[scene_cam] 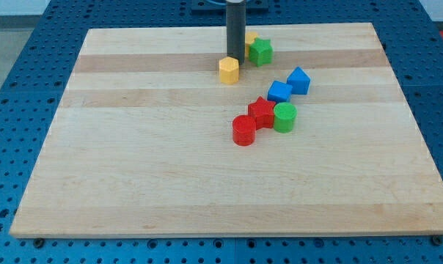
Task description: Move the yellow hexagon bottom right of the red circle
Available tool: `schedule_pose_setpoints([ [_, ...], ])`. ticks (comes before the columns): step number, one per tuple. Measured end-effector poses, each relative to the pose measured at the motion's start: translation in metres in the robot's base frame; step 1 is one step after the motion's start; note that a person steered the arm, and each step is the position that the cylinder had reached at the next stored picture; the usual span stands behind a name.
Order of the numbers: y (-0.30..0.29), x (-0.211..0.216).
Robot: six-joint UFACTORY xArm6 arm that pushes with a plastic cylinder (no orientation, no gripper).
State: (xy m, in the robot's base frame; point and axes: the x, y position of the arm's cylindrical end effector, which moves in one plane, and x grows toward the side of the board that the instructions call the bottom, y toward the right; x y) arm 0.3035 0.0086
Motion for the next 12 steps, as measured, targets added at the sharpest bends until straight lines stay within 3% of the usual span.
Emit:
schedule_pose_setpoints([
  [4,-0.025,0.054],
  [9,-0.058,0.159],
  [12,-0.1,0.172],
])
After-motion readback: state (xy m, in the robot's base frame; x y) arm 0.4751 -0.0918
